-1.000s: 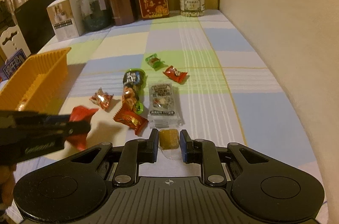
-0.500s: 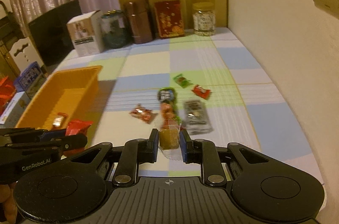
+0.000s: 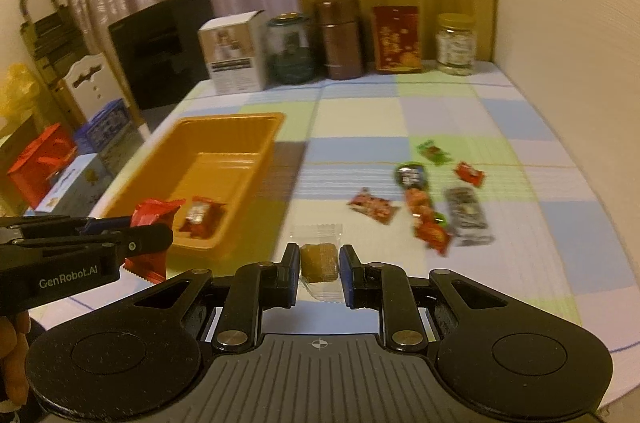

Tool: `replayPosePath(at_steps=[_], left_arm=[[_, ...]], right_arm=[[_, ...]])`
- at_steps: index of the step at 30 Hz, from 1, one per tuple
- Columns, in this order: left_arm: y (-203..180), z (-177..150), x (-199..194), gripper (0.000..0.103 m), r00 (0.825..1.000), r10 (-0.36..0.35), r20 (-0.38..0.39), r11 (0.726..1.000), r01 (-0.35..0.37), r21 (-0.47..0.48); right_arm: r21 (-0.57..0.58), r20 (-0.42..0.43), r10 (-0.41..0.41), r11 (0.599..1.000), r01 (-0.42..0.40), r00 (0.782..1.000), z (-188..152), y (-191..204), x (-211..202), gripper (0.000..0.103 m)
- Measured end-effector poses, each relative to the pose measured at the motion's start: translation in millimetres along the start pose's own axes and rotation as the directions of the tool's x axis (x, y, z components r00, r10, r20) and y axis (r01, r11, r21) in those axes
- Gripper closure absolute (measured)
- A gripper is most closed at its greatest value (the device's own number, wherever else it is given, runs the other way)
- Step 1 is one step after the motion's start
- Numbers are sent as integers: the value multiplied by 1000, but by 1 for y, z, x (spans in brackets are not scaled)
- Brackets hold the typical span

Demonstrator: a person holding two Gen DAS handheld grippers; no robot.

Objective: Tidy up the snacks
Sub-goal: 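Carry the red packet and brown candy over the orange tray and release both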

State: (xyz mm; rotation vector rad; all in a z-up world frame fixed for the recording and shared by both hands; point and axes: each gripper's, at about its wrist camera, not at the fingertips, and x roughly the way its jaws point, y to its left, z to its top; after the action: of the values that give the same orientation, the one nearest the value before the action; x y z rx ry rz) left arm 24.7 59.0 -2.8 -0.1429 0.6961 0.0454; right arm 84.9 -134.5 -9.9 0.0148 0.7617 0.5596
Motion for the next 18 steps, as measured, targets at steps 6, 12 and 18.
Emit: replayPosePath(at_steps=[6,12,18], left_arm=[[32,0,-12,81,999,46,2,998,-46,-36],[53,1,-15,81,997,81,6,995,-81,-51],[71,4,-10,81,995,100,9,992,-99,-73]], right_arm=[[-43,-10,40,998,-41,999,5,32,12,81],[-51,-35,62,997,-63,997,8,55,29,82],[-60,-44,82,995,-84,996,17,70,45,82]])
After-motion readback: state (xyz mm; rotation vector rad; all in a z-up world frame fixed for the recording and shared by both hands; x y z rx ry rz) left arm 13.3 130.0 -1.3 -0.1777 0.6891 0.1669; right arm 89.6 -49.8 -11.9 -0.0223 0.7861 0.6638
